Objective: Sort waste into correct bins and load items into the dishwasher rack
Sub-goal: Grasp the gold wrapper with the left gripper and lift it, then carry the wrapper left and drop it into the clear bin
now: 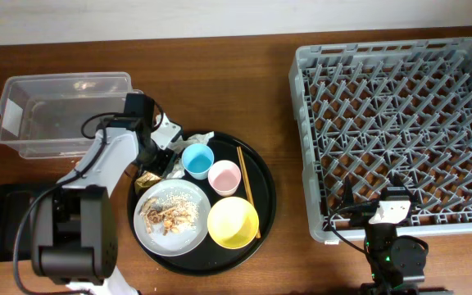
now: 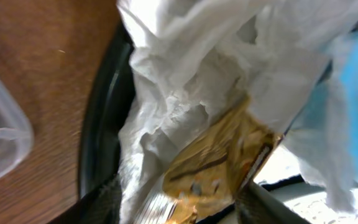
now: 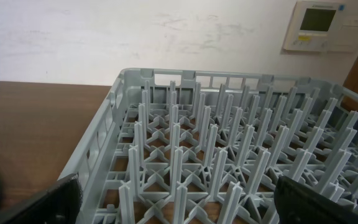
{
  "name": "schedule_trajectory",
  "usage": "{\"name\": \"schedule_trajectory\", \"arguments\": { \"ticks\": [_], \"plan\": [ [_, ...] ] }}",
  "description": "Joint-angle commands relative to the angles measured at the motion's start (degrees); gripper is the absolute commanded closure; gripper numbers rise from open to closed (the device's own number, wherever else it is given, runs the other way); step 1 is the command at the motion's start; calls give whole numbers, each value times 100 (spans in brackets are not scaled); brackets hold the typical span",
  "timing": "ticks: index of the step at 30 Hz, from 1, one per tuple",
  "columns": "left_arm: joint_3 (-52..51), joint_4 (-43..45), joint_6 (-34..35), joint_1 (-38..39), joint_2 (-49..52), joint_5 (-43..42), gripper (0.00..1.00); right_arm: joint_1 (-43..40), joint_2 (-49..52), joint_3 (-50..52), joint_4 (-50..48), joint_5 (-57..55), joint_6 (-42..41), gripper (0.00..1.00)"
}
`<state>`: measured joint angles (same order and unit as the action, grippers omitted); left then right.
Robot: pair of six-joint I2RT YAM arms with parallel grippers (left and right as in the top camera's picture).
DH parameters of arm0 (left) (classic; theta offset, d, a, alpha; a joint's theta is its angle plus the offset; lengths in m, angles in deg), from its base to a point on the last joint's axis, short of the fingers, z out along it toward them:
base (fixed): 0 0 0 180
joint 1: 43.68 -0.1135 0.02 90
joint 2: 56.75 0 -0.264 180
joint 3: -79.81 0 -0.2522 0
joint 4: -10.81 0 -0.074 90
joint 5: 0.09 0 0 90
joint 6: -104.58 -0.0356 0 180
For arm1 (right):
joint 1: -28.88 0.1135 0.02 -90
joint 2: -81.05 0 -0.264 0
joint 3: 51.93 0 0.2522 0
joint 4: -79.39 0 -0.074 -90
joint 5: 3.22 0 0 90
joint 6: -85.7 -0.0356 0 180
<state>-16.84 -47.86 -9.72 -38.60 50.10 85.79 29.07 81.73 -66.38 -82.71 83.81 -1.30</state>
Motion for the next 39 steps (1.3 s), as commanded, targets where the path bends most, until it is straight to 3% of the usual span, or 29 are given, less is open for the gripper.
{"name": "schedule_trajectory", "arguments": {
  "ticks": [1,3,6,11,14,18,30,34,39],
  "plan": [
    [-22,26,-68,13,129,-103,48,-26,-33,37,37,-9,0,1],
    [-22,39,-68,13,129,-101,51,-26,-33,37,35,-11,-2,1],
    [-11,35,-68,13,129,-103,63,-26,-33,37,37,-9,-2,1],
    [42,-15,46,13,74,-103,75,-26,-33,37,37,-9,-2,1],
    [109,-76,107,13,-59,-105,92,-26,-33,37,37,-9,0,1],
    [109,-116,293,13,-376,-103,100,-26,-33,37,37,-11,-2,1],
    [136,96,1250,11,-2347,-105,100,-26,-33,37,37,-11,-2,1],
    [133,9,1252,13,-2448,-127,100,-26,-33,37,37,-9,-2,1],
    [129,-136,1250,13,-2424,-804,99,-26,-33,37,35,-9,-2,1]
  ]
}}
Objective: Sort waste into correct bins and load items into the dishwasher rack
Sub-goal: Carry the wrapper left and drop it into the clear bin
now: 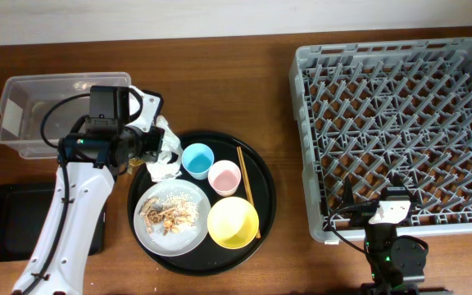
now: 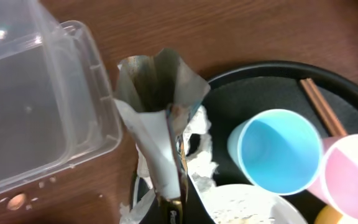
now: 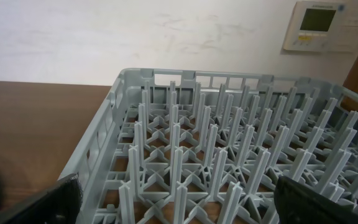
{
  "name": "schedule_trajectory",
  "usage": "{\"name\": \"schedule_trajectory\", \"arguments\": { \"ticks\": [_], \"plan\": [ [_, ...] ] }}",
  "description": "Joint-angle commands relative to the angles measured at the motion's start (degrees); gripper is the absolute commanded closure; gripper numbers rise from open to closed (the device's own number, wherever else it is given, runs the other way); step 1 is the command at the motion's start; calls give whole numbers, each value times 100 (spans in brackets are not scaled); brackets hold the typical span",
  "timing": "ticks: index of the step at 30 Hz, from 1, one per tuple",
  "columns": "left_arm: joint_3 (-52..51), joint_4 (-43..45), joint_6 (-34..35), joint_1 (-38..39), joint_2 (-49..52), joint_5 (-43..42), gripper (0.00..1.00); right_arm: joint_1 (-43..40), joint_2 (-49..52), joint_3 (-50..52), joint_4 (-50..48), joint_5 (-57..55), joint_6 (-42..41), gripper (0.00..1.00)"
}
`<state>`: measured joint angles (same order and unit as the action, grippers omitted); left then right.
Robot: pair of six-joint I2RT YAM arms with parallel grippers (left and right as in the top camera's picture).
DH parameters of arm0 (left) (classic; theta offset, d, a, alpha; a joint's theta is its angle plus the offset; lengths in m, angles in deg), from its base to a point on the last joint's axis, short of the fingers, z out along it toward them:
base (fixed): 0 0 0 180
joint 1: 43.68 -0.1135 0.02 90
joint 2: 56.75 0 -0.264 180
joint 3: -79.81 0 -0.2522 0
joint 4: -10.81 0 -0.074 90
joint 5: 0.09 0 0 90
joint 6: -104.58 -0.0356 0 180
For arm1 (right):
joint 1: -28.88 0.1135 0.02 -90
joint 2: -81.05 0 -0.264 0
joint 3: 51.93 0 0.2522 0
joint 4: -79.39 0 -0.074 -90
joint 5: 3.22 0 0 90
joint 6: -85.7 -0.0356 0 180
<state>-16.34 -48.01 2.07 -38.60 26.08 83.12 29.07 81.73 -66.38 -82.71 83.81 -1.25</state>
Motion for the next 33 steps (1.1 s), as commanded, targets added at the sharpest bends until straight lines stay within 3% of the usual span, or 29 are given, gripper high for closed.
{"name": "schedule_trajectory", "arguments": {
  "ticks": [1,9,15,17,18,19,22,24,28,33],
  "plan": [
    [61,-179,72,13,-15,-549,100,-26,-33,37,37,-11,-7,1],
    [-662,-63,70,13,181,-518,100,-26,-33,37,35,-9,-7,1],
    [-791,4,74,13,525,39,100,-26,-33,37,37,-9,-7,1],
    [-791,-11,74,13,568,28,94,-26,-33,37,37,-9,-7,2],
    [-791,-48,76,13,568,13,84,-26,-33,37,37,-9,-7,1],
    [-793,-98,74,13,568,13,83,-26,-33,37,35,-9,-4,1],
    [-793,-190,76,13,568,11,84,-26,-33,37,37,-9,-4,1],
    [-793,-212,76,13,568,13,93,-26,-33,37,37,-9,-7,1],
    [-791,-208,76,13,568,13,98,-26,-33,37,37,-9,-7,1],
    [-684,-120,286,11,542,-282,99,-26,-33,37,37,-11,-7,1]
  ]
}}
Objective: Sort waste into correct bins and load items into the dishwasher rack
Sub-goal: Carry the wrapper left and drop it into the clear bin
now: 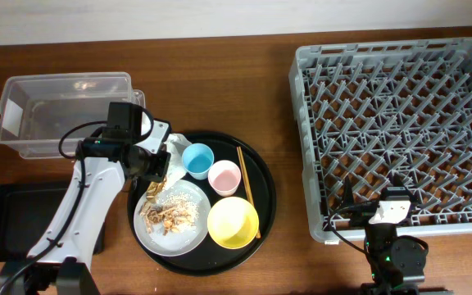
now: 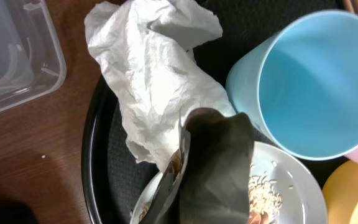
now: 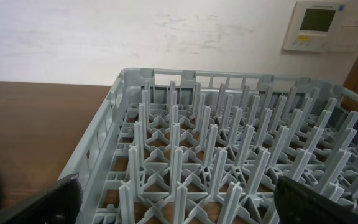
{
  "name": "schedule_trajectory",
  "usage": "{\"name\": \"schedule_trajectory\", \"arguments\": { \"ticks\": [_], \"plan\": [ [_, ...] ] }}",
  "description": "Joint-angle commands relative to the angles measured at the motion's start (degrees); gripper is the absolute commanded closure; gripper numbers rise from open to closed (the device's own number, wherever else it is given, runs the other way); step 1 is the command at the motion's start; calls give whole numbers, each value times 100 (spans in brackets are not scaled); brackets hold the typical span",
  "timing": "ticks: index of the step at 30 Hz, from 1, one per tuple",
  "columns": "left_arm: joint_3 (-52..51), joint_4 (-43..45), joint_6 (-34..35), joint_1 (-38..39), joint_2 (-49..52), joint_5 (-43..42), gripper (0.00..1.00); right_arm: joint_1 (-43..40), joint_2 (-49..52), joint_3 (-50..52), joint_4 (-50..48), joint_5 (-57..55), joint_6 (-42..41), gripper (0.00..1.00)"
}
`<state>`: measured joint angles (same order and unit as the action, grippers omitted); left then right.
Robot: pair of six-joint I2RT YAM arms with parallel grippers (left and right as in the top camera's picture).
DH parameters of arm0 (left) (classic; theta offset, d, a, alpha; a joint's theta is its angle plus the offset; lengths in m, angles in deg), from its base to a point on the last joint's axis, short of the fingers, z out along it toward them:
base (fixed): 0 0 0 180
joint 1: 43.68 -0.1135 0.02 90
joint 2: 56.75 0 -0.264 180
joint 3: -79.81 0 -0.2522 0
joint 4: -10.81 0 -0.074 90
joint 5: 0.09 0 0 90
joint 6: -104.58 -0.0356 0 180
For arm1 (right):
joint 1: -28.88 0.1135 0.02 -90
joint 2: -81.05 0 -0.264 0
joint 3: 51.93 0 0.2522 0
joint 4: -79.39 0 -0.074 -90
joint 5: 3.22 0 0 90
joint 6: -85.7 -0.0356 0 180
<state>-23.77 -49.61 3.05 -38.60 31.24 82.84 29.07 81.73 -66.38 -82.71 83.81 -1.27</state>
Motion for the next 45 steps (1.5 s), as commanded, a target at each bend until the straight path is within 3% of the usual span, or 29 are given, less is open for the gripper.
{"name": "schedule_trajectory", "arguments": {
  "ticks": [1,4,8,15,23,24,26,28,33,34,35,36,38,42,45],
  "plan": [
    [186,57,190,11,-9,-522,99,-26,-33,37,37,-11,-2,1],
    [584,354,678,-26,-146,-728,99,-26,-33,37,35,-9,-4,1],
    [678,1427,914,-367,-232,-708,99,-26,-33,37,37,-9,-2,1],
    [678,2944,3193,-1622,-225,-708,99,-26,-33,37,37,-9,-4,1],
    [678,3705,3915,-2457,409,-210,98,-26,-33,37,37,-9,-4,1],
    [678,3729,3917,-2494,505,-212,87,-26,-33,37,37,-9,-4,1],
    [678,3722,3915,-2540,660,-216,41,-26,-33,37,37,-9,-2,1],
    [678,3722,3908,-2540,678,-260,21,-26,-33,37,37,-9,-2,1],
    [678,3932,3893,-2540,166,-1294,15,-26,-33,37,37,-11,-4,1],
    [678,3893,3893,-2540,-15,-1746,26,-26,-33,37,37,-9,-2,1],
    [678,3735,3893,-2540,-234,-2315,61,-26,-33,37,37,-9,-4,1],
    [678,3565,3893,-2538,-385,-2721,63,-26,-33,37,37,-9,-4,1],
    [678,2944,3891,-2533,-616,-3329,1,-26,-33,37,37,-9,-4,1],
    [678,1045,3589,-2439,-636,-3257,1,-26,-33,37,37,-9,-4,1],
    [675,-59,3012,-2149,-629,-2229,5,-26,-33,37,35,-11,-4,1]
  ]
}}
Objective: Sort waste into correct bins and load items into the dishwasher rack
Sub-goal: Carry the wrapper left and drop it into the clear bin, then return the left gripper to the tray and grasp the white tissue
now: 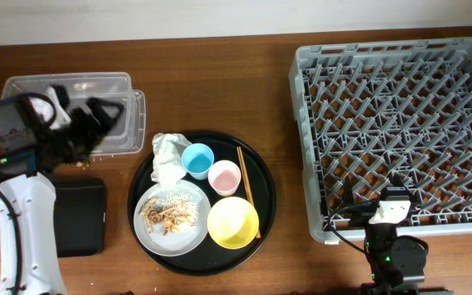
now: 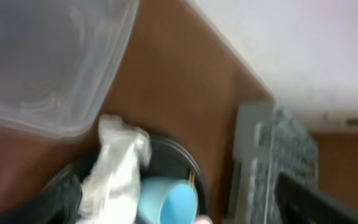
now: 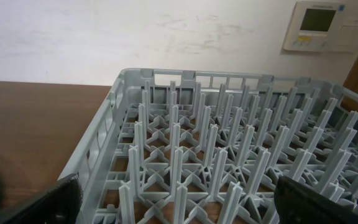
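Observation:
My left gripper (image 1: 101, 121) hangs open over the right part of the clear plastic bin (image 1: 23, 86), nothing between its fingers (image 2: 61, 202). No wrapper shows in any view. The round black tray (image 1: 265, 184) holds a crumpled white napkin (image 1: 169, 160), a blue cup (image 1: 197, 160), a pink cup (image 1: 224, 176), a yellow bowl (image 1: 233, 221), chopsticks (image 1: 245, 184) and a white plate (image 1: 191, 238) with food scraps. The wrist view shows the napkin (image 2: 117, 177) and blue cup (image 2: 166, 200) below. My right gripper (image 3: 179, 202) stands open at the front edge of the grey dishwasher rack (image 1: 301, 123).
A flat black bin (image 1: 76, 217) lies on the table at the lower left, partly under my left arm. A few brown crumbs (image 1: 80, 164) lie on the wood beside the clear bin. The rack (image 3: 229, 143) fills the right of the table.
My left gripper was over the tray's left side, shut on a foil wrapper. Now it is over the clear bin, open, and the wrapper is gone from its jaws. The right arm has not moved.
First my left gripper was low at the napkin and a gold wrapper on the tray. Then it held the wrapper up next to the clear bin, then over the tray again. Now it is open over the bin.

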{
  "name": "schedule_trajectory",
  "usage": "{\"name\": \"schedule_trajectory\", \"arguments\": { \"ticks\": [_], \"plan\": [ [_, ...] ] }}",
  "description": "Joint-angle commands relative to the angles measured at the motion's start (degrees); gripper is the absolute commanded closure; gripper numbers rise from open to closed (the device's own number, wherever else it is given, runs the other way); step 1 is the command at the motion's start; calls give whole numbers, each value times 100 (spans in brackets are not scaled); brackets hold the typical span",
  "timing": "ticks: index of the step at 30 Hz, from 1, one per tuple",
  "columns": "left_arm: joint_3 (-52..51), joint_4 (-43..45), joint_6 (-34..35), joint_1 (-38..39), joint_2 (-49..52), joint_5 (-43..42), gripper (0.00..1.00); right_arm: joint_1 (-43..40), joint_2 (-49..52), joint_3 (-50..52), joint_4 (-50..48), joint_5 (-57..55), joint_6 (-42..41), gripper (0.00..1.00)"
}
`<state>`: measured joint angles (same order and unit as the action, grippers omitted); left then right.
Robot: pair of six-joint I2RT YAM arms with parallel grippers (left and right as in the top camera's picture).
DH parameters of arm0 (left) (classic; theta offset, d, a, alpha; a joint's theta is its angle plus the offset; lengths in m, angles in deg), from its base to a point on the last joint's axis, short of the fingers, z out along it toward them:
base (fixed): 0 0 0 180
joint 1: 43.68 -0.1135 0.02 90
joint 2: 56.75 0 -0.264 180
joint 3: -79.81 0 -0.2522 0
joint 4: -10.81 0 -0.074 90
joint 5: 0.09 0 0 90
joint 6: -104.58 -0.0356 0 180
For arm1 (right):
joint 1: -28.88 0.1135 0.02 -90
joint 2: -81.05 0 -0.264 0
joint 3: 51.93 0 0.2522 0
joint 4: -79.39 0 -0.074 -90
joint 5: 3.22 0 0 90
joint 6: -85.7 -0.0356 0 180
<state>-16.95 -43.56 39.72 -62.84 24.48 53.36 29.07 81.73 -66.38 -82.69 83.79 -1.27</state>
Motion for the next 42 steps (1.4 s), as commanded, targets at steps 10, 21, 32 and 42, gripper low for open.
{"name": "schedule_trajectory", "arguments": {
  "ticks": [10,21,32,42],
  "plan": [
    [-11,-1440,-678,1663,240,2938,18,-26,-33,37,35,-9,-4,1],
    [-11,-1259,-205,2168,1628,3327,34,-26,-33,37,35,-7,-4,1],
    [-11,-892,-201,2577,2334,3235,34,-26,-33,37,35,-7,-4,1],
    [162,-946,-201,2577,2439,3230,83,-26,-33,37,35,-7,-2,1]
  ]
}}
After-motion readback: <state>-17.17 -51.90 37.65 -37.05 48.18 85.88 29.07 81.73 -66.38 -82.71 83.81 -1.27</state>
